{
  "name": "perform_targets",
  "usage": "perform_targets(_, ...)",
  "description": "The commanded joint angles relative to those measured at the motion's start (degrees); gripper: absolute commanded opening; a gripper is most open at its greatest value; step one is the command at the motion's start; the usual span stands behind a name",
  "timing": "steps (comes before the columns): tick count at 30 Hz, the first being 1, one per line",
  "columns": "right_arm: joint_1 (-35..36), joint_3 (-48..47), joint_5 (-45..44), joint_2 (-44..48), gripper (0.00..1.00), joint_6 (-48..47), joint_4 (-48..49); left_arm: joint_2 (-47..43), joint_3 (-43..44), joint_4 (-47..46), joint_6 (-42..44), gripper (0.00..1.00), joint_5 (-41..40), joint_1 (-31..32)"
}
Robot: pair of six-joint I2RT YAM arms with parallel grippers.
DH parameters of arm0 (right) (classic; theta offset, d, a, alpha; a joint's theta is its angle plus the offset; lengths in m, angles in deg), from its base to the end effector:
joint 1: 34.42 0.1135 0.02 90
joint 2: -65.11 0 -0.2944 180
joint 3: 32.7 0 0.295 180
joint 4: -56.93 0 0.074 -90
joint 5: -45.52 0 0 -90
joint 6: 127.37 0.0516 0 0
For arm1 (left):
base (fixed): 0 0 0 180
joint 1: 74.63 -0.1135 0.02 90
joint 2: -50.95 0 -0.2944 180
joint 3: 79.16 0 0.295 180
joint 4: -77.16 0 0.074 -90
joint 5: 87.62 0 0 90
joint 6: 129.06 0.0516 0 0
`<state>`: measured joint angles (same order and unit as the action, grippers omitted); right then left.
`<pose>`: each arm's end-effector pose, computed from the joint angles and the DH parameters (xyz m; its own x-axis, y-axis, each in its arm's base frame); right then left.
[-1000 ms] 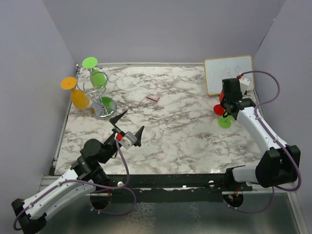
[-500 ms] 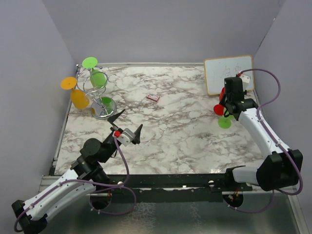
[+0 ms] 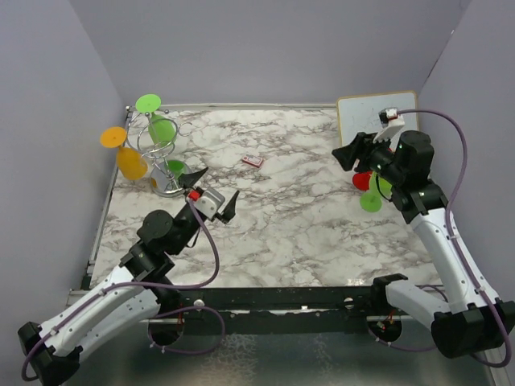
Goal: Take the wine glass off the wine glass rack
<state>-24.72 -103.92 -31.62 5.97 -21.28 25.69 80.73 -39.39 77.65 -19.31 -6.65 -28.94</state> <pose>0.2690 0.0576 0.3872 -0.4138 0.2034 -0.8874 -0.2673 0.9046 0.3320 0.1303 -0.1219 0.3315 0.3108 0.1594 -0.9370 0.5244 0.7935 0.3089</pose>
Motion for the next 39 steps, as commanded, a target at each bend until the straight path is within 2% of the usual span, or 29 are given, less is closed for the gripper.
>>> perform_targets(1,1.0,3.7,24.9,-0.3,0.57,-2.2,9.6,6.1,9.0,1.3,-4.0,0.99,-5.2,-0.4)
perform_targets(7,6.1,5.2,32.1,-1.4,0.61,-4.2,12.2,15.8,21.5,3.4,-9.4,0.99,-12.0,-0.6)
perform_targets(11,9.0,6.0,33.5,-0.7,0.65,-5.1,13.4,23.8,31.5,8.5,-14.1,0.99,-11.7,-3.7)
perform_targets(15,9.7,7.3,33.6,0.1,0.68,-4.6,14.6,30.9,41.0,15.0,-21.1,0.99,-4.6,-12.6)
perform_targets(21,10.3,8.1,33.5,0.5,0.68,-3.7,15.1,35.4,48.5,18.6,-34.7,0.99,8.3,-31.5)
perform_targets(24,10.6,8.7,33.4,1.4,0.69,-3.1,15.8,35.7,48.2,18.4,-45.7,0.99,16.7,-45.7)
perform_targets(29,11.1,9.5,33.8,2.1,0.69,-2.2,17.1,33.5,42.4,17.2,-60.2,0.99,25.1,-62.6)
perform_targets(34,12.9,9.4,33.0,2.5,0.69,-2.7,16.6,29.7,34.9,20.2,-68.6,0.99,20.0,-68.6)
perform_targets(39,14.8,8.7,31.3,2.9,0.69,-3.8,15.3,26.7,28.1,21.1,-76.4,0.99,15.1,-71.2)
